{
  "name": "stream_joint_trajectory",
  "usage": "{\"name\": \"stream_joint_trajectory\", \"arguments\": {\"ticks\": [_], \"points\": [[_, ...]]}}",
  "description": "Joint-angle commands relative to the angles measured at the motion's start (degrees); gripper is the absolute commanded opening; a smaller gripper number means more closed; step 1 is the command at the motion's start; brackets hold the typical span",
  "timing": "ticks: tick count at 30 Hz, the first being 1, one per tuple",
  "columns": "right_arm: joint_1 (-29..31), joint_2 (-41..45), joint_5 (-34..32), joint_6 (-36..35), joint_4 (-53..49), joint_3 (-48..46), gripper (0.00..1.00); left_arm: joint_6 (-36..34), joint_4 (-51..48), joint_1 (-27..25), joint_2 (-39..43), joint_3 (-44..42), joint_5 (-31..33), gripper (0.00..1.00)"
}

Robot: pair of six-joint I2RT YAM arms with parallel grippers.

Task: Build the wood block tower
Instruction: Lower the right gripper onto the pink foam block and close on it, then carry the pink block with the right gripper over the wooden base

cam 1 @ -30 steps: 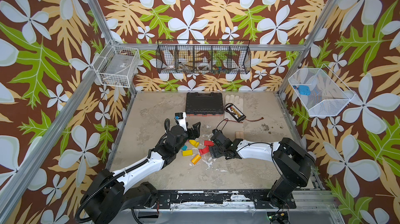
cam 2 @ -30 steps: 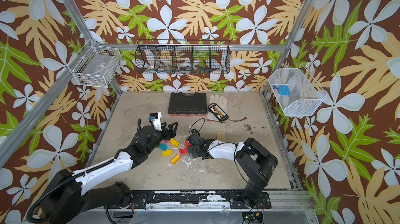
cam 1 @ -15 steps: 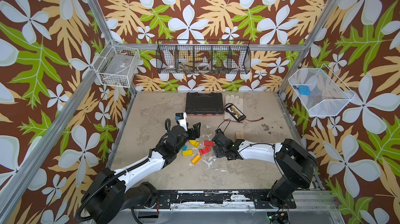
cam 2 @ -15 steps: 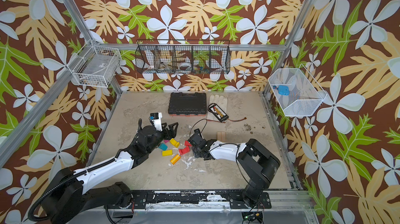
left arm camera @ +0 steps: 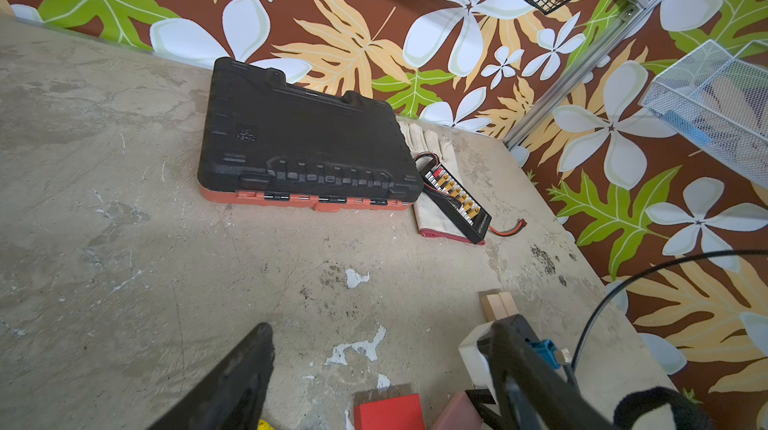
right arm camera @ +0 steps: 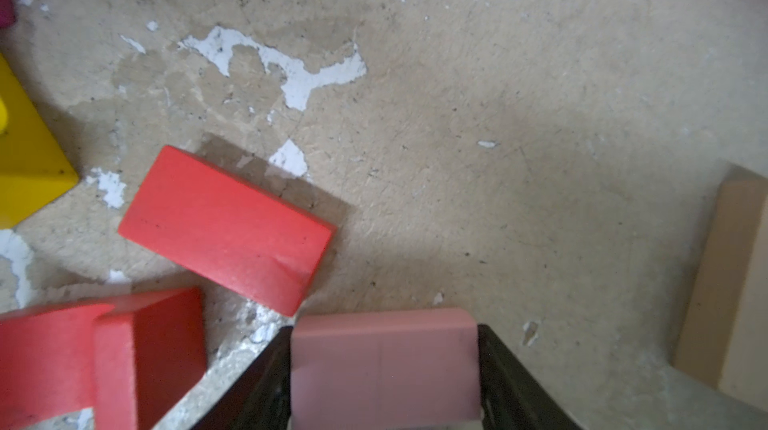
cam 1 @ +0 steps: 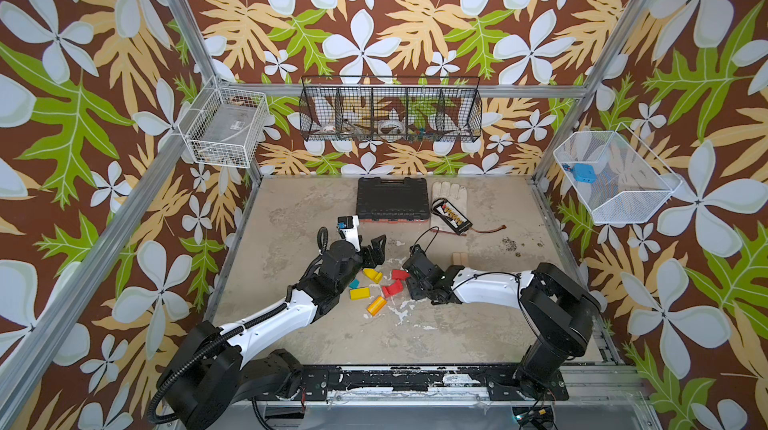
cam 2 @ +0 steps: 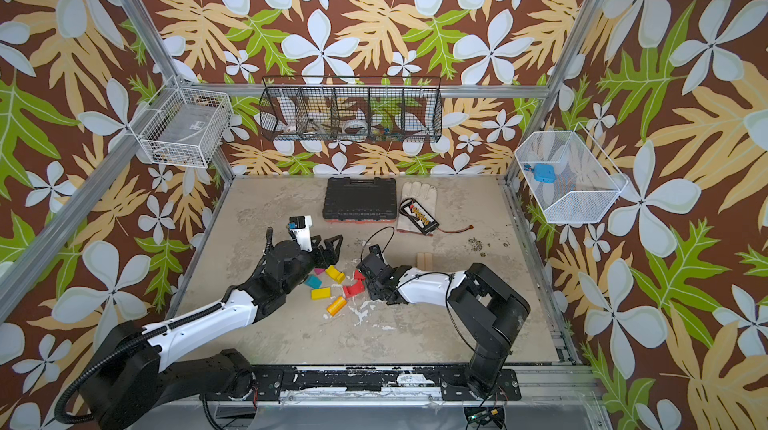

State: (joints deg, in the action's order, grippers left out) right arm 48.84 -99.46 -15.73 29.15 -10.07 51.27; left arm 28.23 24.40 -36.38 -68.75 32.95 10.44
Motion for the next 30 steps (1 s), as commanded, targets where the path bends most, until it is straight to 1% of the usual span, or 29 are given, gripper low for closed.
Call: {"name": "stream_joint_trajectory", "arguments": {"ticks": [1, 5, 13, 23, 30], "points": [[0.03, -0.98, 1.36, -0.23, -4.21, -0.03, 0.63, -0.33, 1.35, -0.01, 0.04, 0.36, 0.03, 0.82], [0.07, -1.17, 1.31, -0.25, -4.44, 0.22, 0.57, -0.23, 1.26, 0.00, 0.21, 0.36, -0.07, 0.83], [0.03, 0.19, -0.39, -0.16, -4.82, -0.03, 0.50, -0.05, 1.30, -0.01, 0.79, 0.19, -0.07, 0.82], [0.06, 3.86, -3.31, 0.12, -5.09, -1.04, 0.44, 0.42, 1.74, -0.01, 2.38, -0.76, 0.54, 0.83], [-0.18, 7.68, -5.50, 0.64, -4.64, -2.39, 0.41, 0.78, 2.13, 0.02, 4.03, -1.99, 2.29, 0.82]]}}
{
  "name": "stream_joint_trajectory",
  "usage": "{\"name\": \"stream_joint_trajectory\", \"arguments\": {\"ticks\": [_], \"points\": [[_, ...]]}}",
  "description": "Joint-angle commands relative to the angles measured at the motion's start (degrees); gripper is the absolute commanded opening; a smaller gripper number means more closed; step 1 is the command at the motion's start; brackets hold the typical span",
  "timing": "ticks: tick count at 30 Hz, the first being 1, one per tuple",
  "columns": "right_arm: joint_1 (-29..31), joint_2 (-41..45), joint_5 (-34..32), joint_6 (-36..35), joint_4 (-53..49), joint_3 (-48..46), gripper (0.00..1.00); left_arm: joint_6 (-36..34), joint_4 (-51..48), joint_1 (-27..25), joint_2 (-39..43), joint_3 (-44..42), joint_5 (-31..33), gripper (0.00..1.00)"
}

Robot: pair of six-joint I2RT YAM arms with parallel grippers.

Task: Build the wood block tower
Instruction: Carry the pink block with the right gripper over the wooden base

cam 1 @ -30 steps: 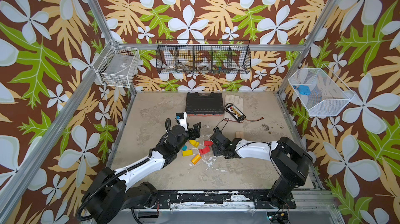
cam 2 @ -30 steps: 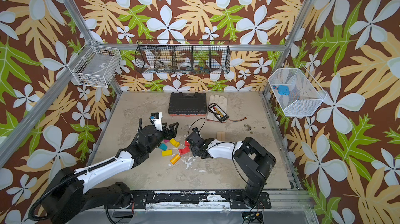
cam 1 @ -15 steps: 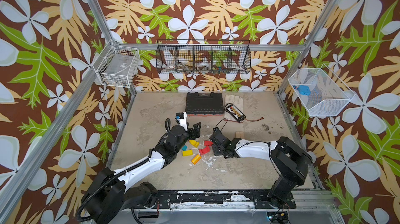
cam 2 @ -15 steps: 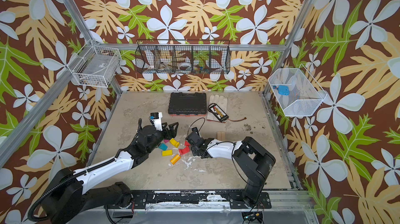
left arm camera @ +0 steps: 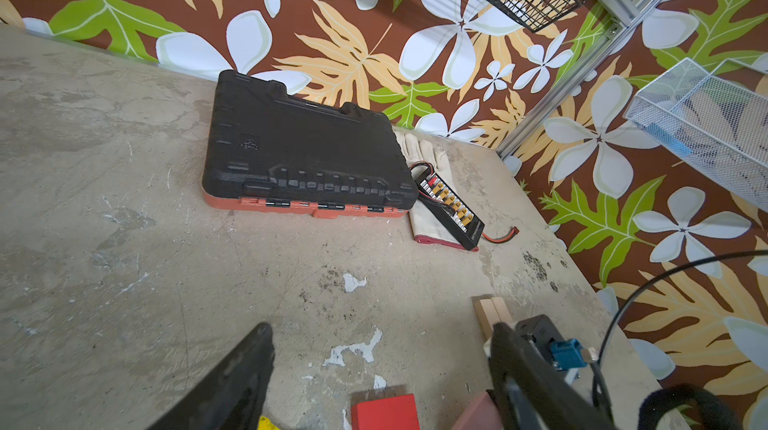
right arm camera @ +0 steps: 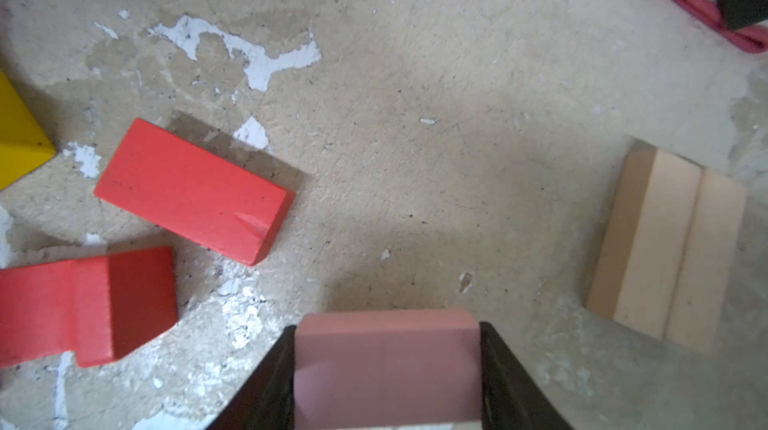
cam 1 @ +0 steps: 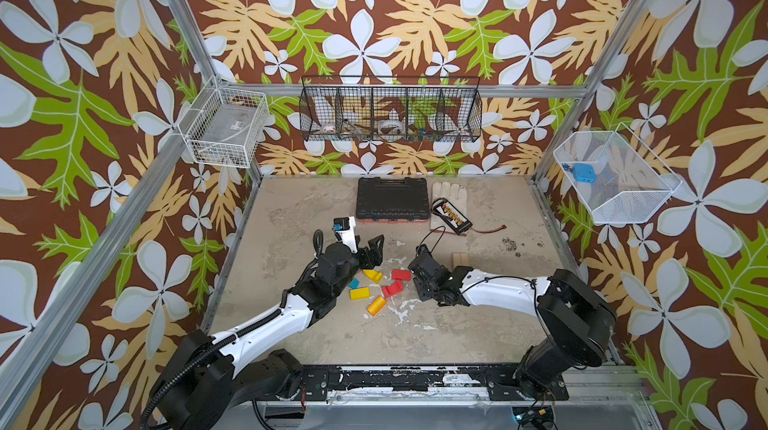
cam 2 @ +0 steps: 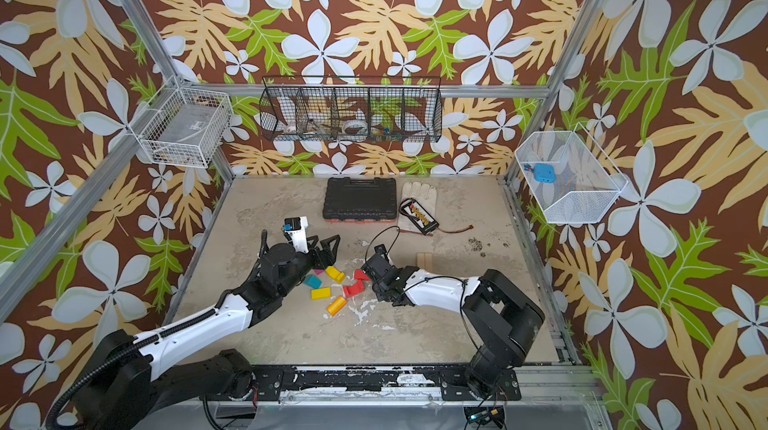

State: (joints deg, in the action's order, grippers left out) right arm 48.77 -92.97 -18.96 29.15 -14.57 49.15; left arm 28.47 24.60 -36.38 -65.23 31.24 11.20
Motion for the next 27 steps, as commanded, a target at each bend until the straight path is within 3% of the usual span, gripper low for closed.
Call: {"name": "stream_joint_trajectory", "arguments": {"ticks": [1, 9, 15, 21, 27], "points": [[-0.45, 1.78, -1.91, 0.65, -0.53, 0.18, 0.41, 0.54, 1.94, -0.01, 0.75, -0.46, 1.87, 0.83], [-3.80, 3.64, -3.03, 1.85, -4.66, 8.76, 0.38, 0.84, 1.93, -0.01, 2.37, -1.35, 3.48, 0.83], [-9.64, 6.73, -4.33, 2.05, -1.69, 4.11, 0.36, 0.97, 2.56, -0.03, 2.92, -1.89, 3.30, 0.83], [-17.61, 10.86, 0.53, 1.96, -0.03, -1.35, 0.36, 1.23, 2.56, 0.02, 2.83, -1.79, 2.94, 0.83], [-19.15, 9.31, 0.30, 1.79, -0.41, -1.45, 0.36, 1.00, 2.60, -0.01, 2.23, -1.63, 3.05, 0.84]]}}
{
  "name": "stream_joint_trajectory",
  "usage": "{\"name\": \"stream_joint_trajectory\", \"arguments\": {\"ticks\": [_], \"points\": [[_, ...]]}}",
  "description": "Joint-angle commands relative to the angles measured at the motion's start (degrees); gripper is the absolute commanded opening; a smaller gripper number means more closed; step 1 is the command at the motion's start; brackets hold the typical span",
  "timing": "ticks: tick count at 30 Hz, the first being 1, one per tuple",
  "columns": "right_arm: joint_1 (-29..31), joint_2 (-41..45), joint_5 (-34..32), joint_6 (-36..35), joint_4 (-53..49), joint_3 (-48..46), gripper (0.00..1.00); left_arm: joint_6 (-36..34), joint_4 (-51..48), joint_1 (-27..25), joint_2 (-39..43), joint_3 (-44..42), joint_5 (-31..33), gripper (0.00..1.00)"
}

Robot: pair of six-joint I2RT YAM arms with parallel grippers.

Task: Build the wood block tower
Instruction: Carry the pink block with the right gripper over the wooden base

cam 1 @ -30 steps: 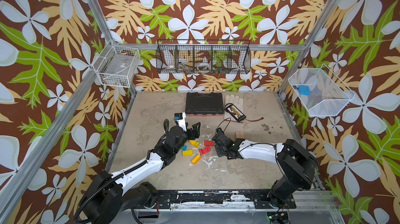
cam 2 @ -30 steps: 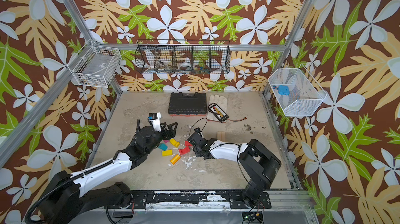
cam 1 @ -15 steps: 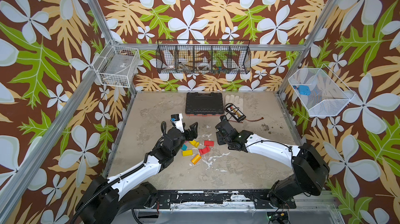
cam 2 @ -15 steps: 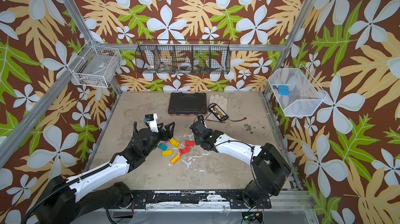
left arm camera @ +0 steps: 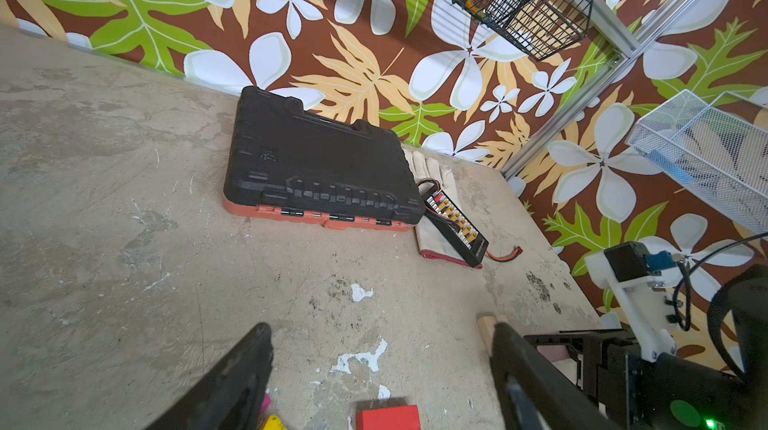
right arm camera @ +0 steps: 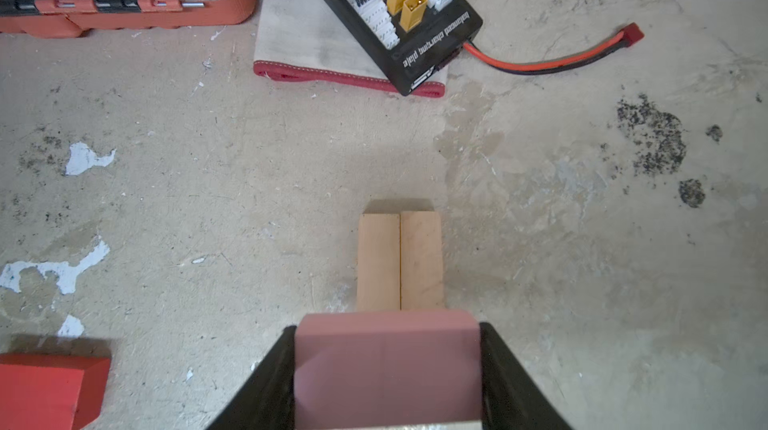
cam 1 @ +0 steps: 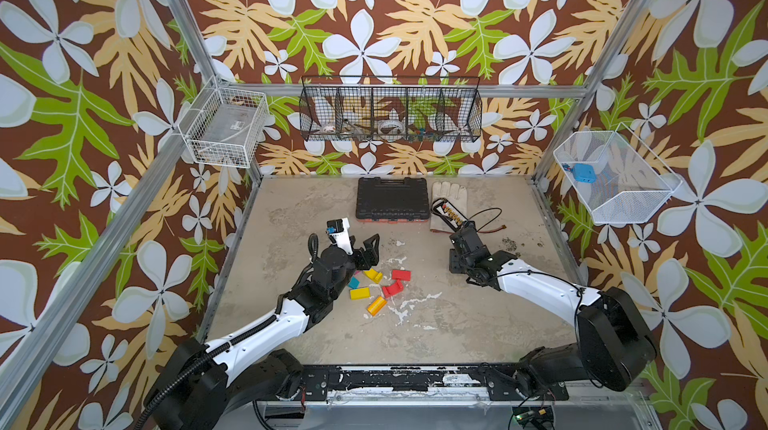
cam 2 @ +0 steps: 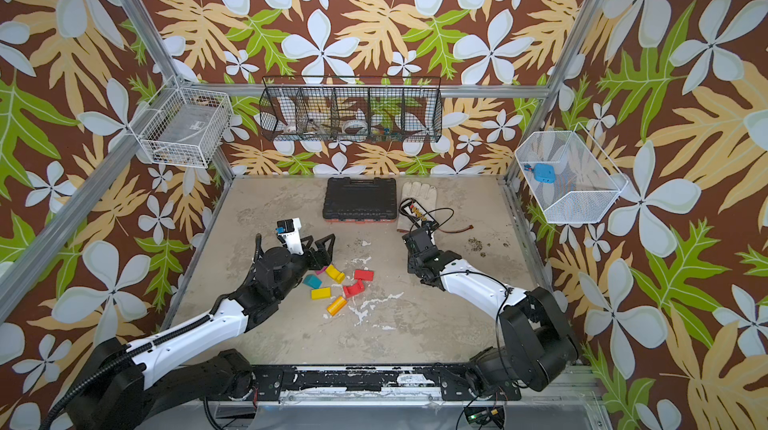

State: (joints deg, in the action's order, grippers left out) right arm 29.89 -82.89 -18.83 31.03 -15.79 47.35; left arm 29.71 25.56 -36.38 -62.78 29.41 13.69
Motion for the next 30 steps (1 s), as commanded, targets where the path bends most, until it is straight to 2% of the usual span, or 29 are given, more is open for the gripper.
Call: {"name": "stream_joint_trajectory", "arguments": {"ticks": [1, 17, 30], "points": [[-0.27, -1.49, 0.04, -0.01, 0.85, 0.46, 0.35, -0.27, 1.60, -0.01, -0.46, 0.30, 0.56, 0.84], [-2.94, -7.37, 5.54, 0.07, 1.67, 1.26, 0.31, -0.17, 1.14, 0.08, -2.69, 1.50, -0.24, 0.84], [-3.60, -10.48, 4.51, 0.35, 0.52, 2.81, 0.30, 0.01, 0.89, 0.05, -2.65, 1.62, -0.60, 0.84]]}}
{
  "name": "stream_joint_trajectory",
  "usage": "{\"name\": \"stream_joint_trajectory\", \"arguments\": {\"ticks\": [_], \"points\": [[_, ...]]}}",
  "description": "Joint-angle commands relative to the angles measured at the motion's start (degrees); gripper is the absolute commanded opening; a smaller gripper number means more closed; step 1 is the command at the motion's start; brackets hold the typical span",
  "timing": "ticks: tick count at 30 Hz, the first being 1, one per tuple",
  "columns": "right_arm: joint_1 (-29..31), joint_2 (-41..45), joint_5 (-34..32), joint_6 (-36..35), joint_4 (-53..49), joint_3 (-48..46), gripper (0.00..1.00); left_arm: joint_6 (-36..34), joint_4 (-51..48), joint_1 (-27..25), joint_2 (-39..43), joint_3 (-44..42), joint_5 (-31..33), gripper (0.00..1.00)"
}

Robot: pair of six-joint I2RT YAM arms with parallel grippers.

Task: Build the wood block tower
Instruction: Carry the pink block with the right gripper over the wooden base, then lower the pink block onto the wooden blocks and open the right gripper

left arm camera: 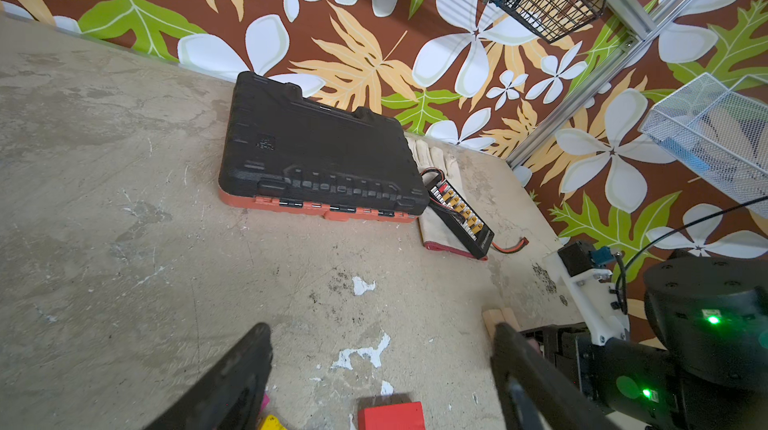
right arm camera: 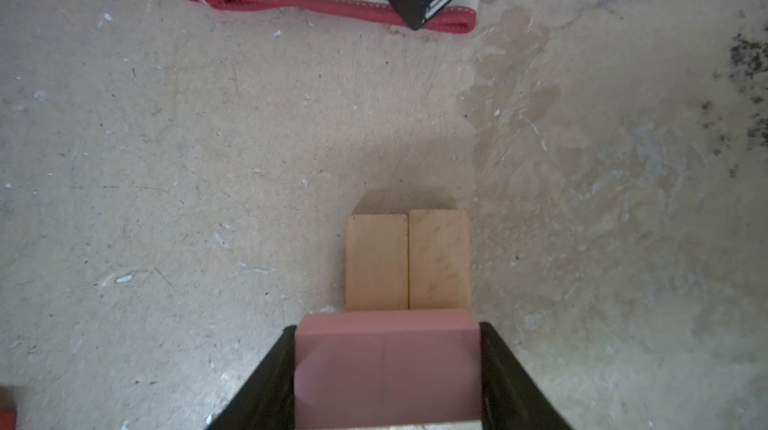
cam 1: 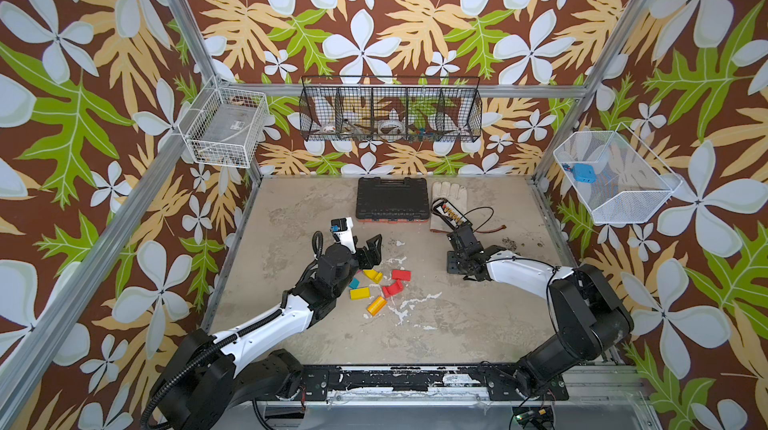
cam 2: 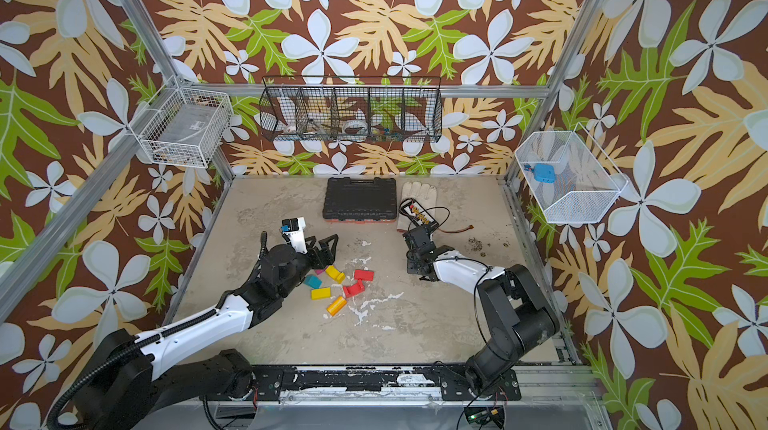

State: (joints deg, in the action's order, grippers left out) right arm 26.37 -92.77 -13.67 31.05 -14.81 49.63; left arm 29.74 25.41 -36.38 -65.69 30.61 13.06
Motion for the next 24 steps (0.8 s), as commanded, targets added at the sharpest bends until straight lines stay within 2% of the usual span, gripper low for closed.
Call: {"name": "stream_joint_trajectory", "arguments": {"ticks": [1, 13, 24], "points": [[-0.10, -0.82, -0.75, 0.33, -0.48, 0.72, 0.30, -0.03, 1.05, 0.04, 0.30, 0.41, 0.10, 0.84], [-0.77, -1.43, -4.24, -0.99, -2.59, 3.05, 0.32, 0.20, 1.06, 0.00, 0.43, 0.41, -0.36, 0.84], [-1.87, -4.26, -1.37, -2.90, -2.83, 4.68, 0.37, 0.15, 1.06, 0.08, 0.83, 0.33, -0.32, 0.84]]}}
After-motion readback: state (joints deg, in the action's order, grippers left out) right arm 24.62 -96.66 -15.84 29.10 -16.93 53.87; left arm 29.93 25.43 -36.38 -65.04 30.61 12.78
